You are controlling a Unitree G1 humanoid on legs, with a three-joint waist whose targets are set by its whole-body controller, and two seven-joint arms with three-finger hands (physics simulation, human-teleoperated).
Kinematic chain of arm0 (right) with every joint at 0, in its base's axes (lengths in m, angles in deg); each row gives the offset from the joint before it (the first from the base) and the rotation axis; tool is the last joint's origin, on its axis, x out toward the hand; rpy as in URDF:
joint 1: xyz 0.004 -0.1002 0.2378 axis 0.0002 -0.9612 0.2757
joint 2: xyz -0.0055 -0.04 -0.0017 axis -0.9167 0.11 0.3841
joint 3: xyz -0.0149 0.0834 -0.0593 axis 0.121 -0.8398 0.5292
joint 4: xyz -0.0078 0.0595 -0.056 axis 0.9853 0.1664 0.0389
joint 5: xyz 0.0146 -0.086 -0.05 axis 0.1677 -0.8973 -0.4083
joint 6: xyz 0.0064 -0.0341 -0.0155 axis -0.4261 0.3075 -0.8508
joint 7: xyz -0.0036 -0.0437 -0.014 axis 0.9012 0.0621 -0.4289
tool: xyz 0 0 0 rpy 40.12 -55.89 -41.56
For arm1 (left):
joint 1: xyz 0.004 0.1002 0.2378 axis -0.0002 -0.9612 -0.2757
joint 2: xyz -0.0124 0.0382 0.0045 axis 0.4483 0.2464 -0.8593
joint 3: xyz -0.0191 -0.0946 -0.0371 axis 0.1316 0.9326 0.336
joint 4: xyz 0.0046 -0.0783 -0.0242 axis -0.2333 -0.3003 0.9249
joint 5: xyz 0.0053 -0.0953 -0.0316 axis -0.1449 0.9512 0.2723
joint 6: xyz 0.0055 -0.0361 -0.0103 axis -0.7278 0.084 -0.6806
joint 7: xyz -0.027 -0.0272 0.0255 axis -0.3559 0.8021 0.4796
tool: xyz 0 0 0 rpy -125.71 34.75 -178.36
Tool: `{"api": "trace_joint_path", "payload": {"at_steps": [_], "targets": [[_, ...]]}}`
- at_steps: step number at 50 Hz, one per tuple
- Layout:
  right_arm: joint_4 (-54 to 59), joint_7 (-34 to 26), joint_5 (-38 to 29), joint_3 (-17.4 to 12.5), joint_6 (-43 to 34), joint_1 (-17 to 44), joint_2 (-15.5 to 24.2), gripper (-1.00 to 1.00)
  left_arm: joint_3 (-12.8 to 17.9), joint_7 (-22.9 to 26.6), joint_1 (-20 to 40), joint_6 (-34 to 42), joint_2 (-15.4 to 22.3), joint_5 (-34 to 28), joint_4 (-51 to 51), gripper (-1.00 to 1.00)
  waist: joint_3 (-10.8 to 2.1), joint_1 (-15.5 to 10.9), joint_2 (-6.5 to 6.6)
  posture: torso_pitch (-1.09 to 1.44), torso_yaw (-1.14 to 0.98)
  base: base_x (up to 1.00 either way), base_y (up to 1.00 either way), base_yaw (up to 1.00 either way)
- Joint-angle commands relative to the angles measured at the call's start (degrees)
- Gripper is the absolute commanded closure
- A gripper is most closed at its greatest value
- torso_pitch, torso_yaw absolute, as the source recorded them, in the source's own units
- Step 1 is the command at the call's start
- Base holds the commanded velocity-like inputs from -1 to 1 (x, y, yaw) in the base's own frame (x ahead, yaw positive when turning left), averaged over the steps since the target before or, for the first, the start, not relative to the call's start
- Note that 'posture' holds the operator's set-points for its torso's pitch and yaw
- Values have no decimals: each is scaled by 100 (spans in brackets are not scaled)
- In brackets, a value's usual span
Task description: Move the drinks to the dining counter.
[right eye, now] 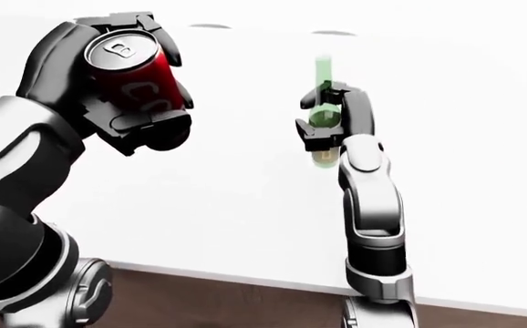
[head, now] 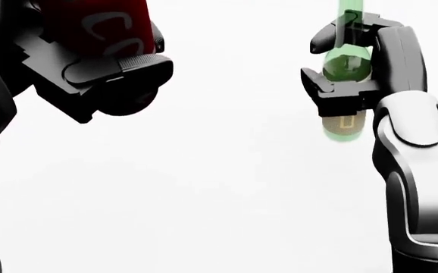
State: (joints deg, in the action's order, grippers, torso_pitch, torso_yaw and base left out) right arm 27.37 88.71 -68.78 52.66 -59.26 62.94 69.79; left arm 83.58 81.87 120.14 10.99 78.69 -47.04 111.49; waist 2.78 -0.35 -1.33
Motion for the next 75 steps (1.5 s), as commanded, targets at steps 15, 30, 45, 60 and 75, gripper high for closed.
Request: {"api": "trace_joint_path", "payload": {"at_steps": [15, 30, 45, 60, 75], "targets": [[518, 164, -14, -61, 1046, -141, -36, 32, 43, 3, 94, -279, 55, -37, 61, 100, -204, -10, -29, 0, 0, 0, 0, 0], [541, 88, -41, -46, 1112, -190, -16, -100, 66, -24, 174, -115, 34, -18, 151, 100, -210, -31, -42, 0, 0, 0, 0, 0], [-470, -159, 178, -489, 618, -640, 347, -100, 10, -15, 113, -311, 36, -61, -1, 100, -186, -76, -74, 0, 0, 0, 0, 0], [-1149, -266, 538, -951, 285, -1018, 688, -100, -157, -12, 169, -399, -111, -204, -139, 100, -136, -72, -98, 0, 0, 0, 0, 0], [-1737, -376, 1094, -1681, -74, -1363, 1197, -100, -275, 91, 206, -582, -228, -400, -344, 100, -123, -53, -53, 0, 0, 0, 0, 0]]}}
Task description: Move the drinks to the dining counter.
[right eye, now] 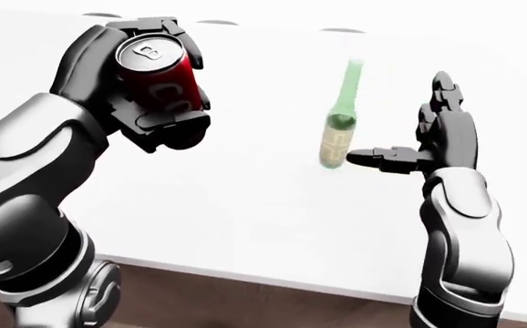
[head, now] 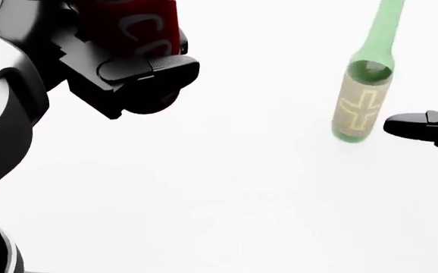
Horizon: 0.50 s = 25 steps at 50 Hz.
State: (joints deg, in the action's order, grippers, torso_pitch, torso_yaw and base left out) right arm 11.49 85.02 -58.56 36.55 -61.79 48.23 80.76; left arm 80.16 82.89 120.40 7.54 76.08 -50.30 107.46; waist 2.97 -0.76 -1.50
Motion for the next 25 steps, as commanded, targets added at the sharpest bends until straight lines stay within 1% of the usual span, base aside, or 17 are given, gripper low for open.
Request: {"api": "trace_joint_path", "payload": {"at_steps": [1, 6, 9, 12, 15, 18, 23, 25], "targets": [[-232, -17, 123, -137, 148, 38, 125, -100, 62, -5, 194, -243, 24, -92, 36, 100, -139, -9, -38, 0, 0, 0, 0, 0], [-603, -119, 350, -463, 101, -327, 191, -100, -51, 28, 259, -595, -66, -236, -391, 100, -140, -5, -75, 0, 0, 0, 0, 0], [-1067, -174, 531, -720, -177, -543, 222, -100, -141, 78, 293, -898, -153, -351, -757, 100, -141, -17, -100, 0, 0, 0, 0, 0], [-1177, -231, 566, -804, -121, -699, 186, -100, -177, 117, 334, -1052, -234, -455, -978, 100, -136, -24, -118, 0, 0, 0, 0, 0], [-1465, -248, 686, -942, -353, -745, 197, -100, -255, 152, 393, -1250, -349, -576, -1264, 100, -137, -18, -133, 0, 0, 0, 0, 0], [-1565, -263, 747, -1027, -383, -808, 178, -100, -350, 235, 417, -1779, -470, -757, -1923, 100, -131, -24, -150, 0, 0, 0, 0, 0], [-1437, -251, 728, -1002, -234, -859, 143, -100, -439, 326, 405, -2333, -725, -1031, -2624, 100, -153, -22, -176, 0, 0, 0, 0, 0], [-1474, -232, 755, -1040, -295, -864, 146, -100, -472, 352, 427, -2641, -832, -1133, -3029, 100, -159, -17, -190, 0, 0, 0, 0, 0]]}}
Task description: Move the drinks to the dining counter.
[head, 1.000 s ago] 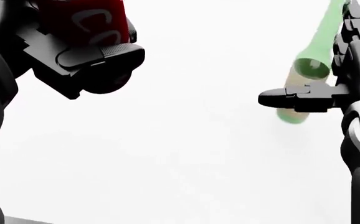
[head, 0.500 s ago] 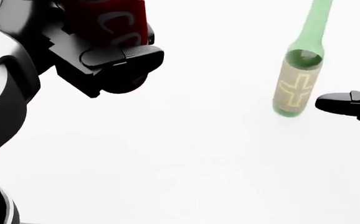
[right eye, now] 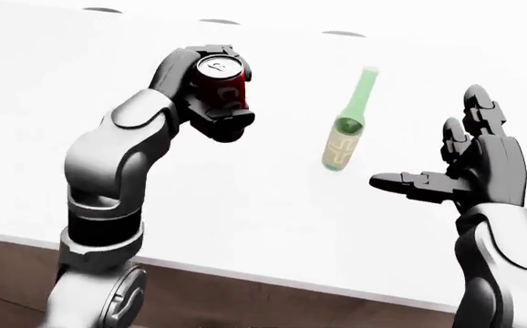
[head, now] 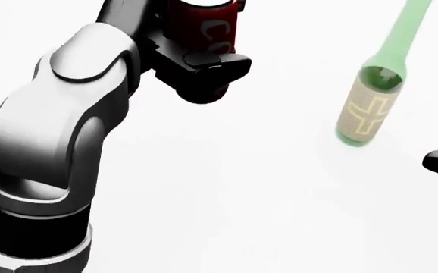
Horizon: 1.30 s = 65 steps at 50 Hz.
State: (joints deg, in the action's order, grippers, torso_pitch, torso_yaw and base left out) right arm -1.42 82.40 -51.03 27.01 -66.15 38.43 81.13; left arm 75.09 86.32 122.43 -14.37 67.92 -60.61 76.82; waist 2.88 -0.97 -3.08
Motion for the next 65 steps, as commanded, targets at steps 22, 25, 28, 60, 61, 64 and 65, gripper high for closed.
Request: {"api": "trace_joint_path", "payload": {"at_steps": [22, 25, 28, 60, 61, 64, 65], "targets": [[-190, 52, -127, 15, 259, 47, -6, -100, 100, 178, 340, -2720, -248, -664, -3041, 100, -236, -2, -71, 0, 0, 0, 0, 0], [-156, 38, -147, 24, 329, 12, -28, -100, 90, 174, 318, -2831, -256, -693, -3130, 100, -241, -2, -74, 0, 0, 0, 0, 0], [-141, 25, -161, 18, 367, -12, -41, -100, 87, 174, 266, -2993, -246, -737, -3209, 65, -243, -2, -72, 0, 0, 0, 0, 0], [-105, -32, -260, 18, 443, -55, -89, -100, 76, 396, 1, -2854, -169, -952, -2740, -100, -257, 11, -51, 0, 0, 0, 0, 0], [-83, -37, -268, 22, 475, -64, -94, -100, 75, 417, -50, -2803, -161, -961, -2630, -100, -255, 12, -48, 0, 0, 0, 0, 0], [-64, -40, -272, 19, 500, -75, -99, -100, 74, 478, -218, -2698, -124, -998, -2344, -100, -253, 16, -38, 0, 0, 0, 0, 0], [-104, -42, -261, 4, 458, -79, -90, -100, 62, 512, -323, -2581, -111, -1022, -2111, -100, -254, 15, -36, 0, 0, 0, 0, 0]]}}
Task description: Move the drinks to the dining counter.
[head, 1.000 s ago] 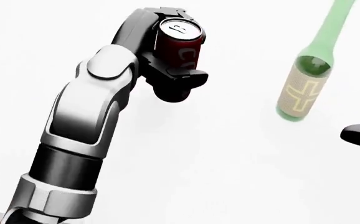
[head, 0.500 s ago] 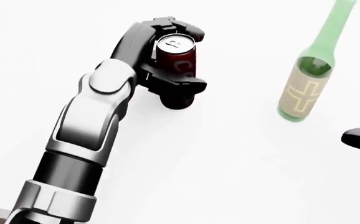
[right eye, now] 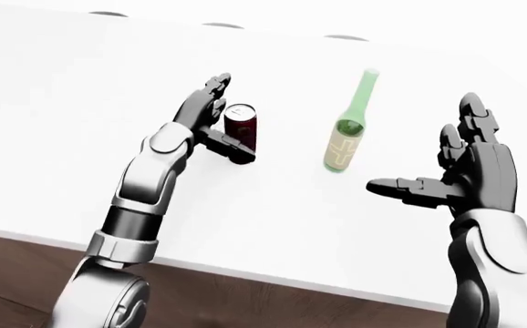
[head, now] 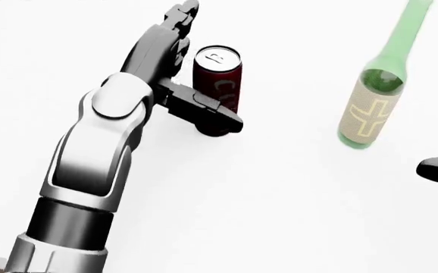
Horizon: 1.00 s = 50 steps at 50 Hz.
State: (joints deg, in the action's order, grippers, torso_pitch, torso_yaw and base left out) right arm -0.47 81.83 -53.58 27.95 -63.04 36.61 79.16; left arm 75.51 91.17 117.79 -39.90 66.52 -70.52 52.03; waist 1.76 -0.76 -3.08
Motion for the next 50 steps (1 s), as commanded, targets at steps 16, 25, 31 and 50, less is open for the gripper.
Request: {"api": "trace_joint_path", "payload": {"at_steps": [16, 25, 31, 50], "targets": [[-382, -29, -14, -201, -98, 68, 151, -100, 197, 465, -859, 2093, 430, 19, 3916, -100, -201, 11, 97, 0, 0, -5, 0, 0], [-593, -91, -20, -201, -257, 52, 101, -100, 224, 535, -1066, 2704, 549, 99, 4878, -100, -190, 18, 234, 0, 0, -100, 0, 0], [-820, -59, 78, -232, -571, 114, 72, -100, 228, 487, -1018, 3246, 560, 202, 5497, -100, -192, 201, 37, 0, 0, -100, 0, 0], [-1282, 100, 767, -542, -923, 72, 31, -100, 136, 115, -997, 4221, 509, 704, 6782, -100, -99, 201, 368, 0, 0, -71, -13, -47]]}}
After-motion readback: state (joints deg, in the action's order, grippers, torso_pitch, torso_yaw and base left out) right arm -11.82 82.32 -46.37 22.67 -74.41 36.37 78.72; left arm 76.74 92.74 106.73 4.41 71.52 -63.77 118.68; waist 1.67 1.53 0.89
